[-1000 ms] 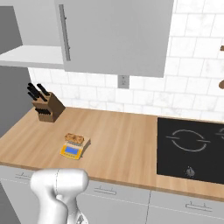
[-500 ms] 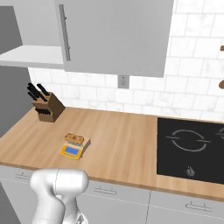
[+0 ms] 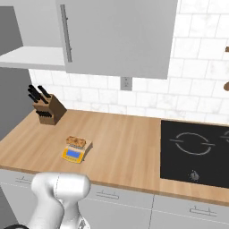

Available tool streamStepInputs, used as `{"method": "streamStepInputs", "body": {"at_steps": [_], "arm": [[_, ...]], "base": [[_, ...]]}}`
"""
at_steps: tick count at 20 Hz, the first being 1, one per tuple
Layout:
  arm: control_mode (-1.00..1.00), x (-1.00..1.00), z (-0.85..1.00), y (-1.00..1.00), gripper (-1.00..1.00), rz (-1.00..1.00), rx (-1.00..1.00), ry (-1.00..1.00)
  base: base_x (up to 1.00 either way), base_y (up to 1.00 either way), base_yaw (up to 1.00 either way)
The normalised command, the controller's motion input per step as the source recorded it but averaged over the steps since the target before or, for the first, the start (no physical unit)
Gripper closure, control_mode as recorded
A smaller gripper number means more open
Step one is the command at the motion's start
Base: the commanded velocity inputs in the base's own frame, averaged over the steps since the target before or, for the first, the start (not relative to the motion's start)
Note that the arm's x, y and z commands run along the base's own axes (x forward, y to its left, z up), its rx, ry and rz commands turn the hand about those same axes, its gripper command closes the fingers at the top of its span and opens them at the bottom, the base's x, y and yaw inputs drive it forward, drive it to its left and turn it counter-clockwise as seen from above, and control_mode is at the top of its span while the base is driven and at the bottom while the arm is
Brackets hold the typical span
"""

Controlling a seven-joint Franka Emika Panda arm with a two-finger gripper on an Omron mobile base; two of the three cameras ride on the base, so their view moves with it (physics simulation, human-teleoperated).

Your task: Pick the bar and place it on the digital scale for weighing, and close the cabinet.

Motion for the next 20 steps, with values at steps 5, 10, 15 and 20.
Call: {"method": "streamStepInputs", "body": {"at_steps": [5, 10, 15, 20], "arm": [[-1.0, 0.08, 0.01, 0.99, -1.0, 0.0, -0.01, 0.08], [-1.0, 0.6, 0.06, 0.67, -1.0, -0.03, -0.02, 0.03], [-1.0, 0.95, 0.0, 0.01, -1.0, -0.1, 0.02, 0.02], [-1.0, 0.97, -0.17, 0.49, -1.0, -0.08, -0.04, 0.05]], "base": [[0.0, 0.0, 0.0], [0.0, 0.0, 0.0], [0.0, 0.0, 0.0], [0.0, 0.0, 0.0]]}}
